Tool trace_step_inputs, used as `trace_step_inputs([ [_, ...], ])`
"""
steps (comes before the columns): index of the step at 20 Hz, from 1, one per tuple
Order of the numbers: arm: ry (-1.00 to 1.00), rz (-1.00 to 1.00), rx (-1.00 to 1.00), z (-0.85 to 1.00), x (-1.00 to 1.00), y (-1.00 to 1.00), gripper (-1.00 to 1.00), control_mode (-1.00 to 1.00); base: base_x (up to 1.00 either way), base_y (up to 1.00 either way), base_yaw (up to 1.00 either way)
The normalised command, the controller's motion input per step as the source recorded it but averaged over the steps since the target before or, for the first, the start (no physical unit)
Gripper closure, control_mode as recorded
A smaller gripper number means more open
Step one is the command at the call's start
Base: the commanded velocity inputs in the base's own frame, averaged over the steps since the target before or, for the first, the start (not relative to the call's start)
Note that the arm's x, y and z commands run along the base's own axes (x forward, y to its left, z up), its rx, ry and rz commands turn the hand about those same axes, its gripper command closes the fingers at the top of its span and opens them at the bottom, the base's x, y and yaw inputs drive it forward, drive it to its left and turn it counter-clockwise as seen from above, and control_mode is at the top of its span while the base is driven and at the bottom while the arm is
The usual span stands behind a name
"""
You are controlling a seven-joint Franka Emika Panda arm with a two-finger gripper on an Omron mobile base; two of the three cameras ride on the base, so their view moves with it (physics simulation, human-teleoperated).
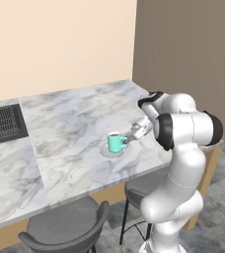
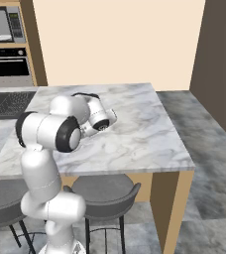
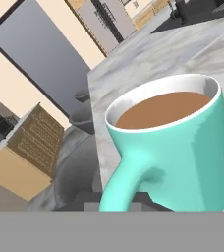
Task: Pick the cup of tea, navigate to the dining table, and place it on the saucer.
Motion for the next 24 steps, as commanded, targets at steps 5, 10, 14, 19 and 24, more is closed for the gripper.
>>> trace_step_inputs([
  [5,0.00,0.00,-0.08,-0.32,0.15,0.14,1.00,-1.00,0.00,0.00,0.00],
  [10,-0.01,0.00,-0.07,-0.32,0.02,0.14,1.00,-1.00,0.00,0.00,0.00],
  [14,-0.03,0.01,-0.04,-0.09,0.12,0.03,1.00,-1.00,0.00,0.00,0.00],
  [19,-0.04,0.01,-0.05,0.00,0.08,0.00,1.00,-1.00,0.00,0.00,0.00],
  [24,-0.04,0.00,-0.04,0.00,0.19,0.00,1.00,-1.00,0.00,0.00,0.00],
])
